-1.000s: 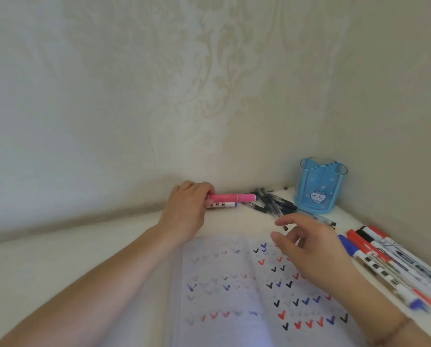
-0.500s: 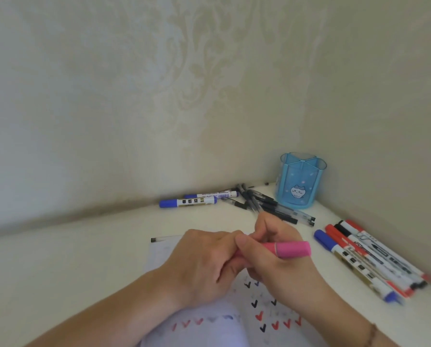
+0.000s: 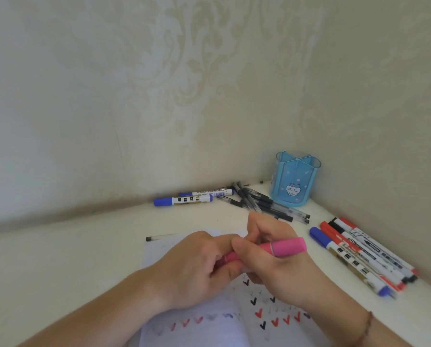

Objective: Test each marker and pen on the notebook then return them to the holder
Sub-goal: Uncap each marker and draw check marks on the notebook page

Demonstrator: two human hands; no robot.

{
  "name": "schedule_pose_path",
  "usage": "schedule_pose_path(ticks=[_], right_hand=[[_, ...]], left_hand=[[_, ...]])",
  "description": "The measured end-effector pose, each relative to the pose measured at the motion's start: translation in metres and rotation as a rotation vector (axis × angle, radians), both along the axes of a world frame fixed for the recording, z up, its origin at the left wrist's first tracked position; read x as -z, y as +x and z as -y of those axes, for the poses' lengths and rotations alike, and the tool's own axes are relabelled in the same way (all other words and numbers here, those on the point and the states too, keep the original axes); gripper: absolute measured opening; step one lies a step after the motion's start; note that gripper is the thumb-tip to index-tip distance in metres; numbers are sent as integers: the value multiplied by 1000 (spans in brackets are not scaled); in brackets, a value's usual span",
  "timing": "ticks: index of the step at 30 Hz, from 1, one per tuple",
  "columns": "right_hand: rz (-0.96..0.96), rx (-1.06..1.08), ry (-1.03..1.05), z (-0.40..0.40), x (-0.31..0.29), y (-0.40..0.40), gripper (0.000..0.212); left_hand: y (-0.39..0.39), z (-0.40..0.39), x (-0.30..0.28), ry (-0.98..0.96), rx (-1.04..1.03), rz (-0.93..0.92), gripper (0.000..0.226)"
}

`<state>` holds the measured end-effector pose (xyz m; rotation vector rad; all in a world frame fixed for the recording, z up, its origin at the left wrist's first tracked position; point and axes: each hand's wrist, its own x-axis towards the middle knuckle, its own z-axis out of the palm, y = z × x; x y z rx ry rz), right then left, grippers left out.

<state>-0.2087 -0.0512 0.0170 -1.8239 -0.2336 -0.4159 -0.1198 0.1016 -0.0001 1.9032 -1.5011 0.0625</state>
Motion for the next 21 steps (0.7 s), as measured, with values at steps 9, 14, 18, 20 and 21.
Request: schedule_pose_path(ticks=[9, 14, 18, 20, 21], right_hand=[[18, 62, 42, 6, -6, -7, 19], [182, 27, 396, 37, -37, -15, 32], [89, 135, 312, 36, -48, -20, 31], [-18, 123, 213, 32, -38, -25, 41], [-80, 116, 163, 30, -31, -30, 48]], left_hand=[[11, -3, 10, -17, 27, -167, 39], [23, -8, 15, -11, -39, -174, 31], [22, -7, 17, 51, -74, -95, 28], [22, -9, 16, 91, -80, -68, 28], [22, -9, 15, 116, -81, -58, 28]])
